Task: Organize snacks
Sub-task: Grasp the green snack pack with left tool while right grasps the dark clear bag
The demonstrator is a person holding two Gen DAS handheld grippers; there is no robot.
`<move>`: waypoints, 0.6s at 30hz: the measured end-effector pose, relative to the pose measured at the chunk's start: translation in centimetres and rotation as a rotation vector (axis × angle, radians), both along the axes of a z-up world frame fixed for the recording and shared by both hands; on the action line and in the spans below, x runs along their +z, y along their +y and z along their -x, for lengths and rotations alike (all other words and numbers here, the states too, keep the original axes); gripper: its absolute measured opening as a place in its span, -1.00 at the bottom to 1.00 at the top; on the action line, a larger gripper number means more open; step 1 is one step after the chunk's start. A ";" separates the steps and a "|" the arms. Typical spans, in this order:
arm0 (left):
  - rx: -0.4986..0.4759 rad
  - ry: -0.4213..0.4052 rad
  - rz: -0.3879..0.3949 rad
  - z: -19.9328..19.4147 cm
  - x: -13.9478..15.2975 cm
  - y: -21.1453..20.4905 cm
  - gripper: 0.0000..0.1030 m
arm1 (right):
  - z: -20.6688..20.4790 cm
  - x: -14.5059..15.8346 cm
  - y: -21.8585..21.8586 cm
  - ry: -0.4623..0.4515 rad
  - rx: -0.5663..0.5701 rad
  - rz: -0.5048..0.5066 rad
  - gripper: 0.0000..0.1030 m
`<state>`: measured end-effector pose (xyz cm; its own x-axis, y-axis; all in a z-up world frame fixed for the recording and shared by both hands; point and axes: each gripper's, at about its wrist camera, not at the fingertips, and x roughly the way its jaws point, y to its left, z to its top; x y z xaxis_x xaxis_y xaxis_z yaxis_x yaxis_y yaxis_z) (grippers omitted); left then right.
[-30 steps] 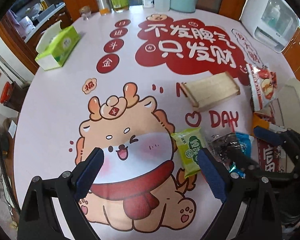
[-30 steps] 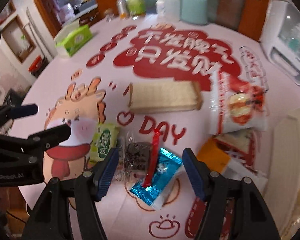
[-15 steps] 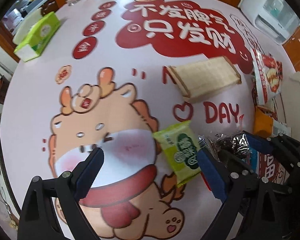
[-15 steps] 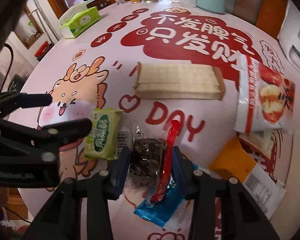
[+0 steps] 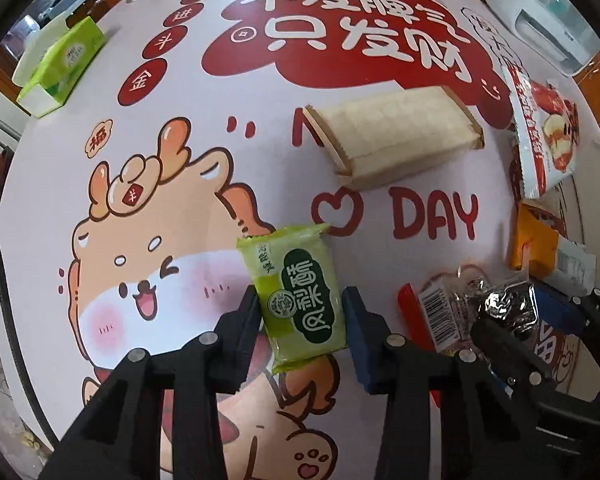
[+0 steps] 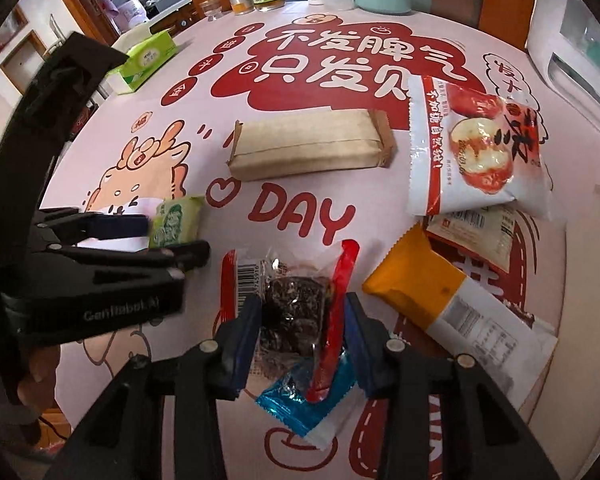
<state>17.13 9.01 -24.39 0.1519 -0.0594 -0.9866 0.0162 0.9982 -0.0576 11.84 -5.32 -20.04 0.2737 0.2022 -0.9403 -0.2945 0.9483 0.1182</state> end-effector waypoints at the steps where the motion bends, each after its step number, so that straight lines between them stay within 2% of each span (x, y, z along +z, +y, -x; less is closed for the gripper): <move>1: 0.005 -0.001 0.005 0.1 0.1 0.0 -0.25 | 0.1 0.1 0.0 -0.003 -0.001 -0.003 -0.19; 7: -0.013 -0.026 -0.002 1.8 2.0 0.2 -0.26 | 0.9 1.8 -0.1 -0.036 -0.001 -0.030 -0.19; 11: -0.043 -0.087 -0.009 3.9 5.5 0.3 -0.26 | 1.8 3.4 -0.2 -0.062 -0.001 -0.044 -0.19; 18: -0.129 -0.201 -0.011 6.3 11.5 -2.8 -0.26 | 4.5 7.3 -1.2 -0.127 -0.017 -0.084 -0.19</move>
<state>10.84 6.25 -12.87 0.3368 -0.0807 -0.9381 0.1538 0.9877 -0.0297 7.34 -6.54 -12.72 0.3938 0.2726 -0.8778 -0.2960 0.9418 0.1596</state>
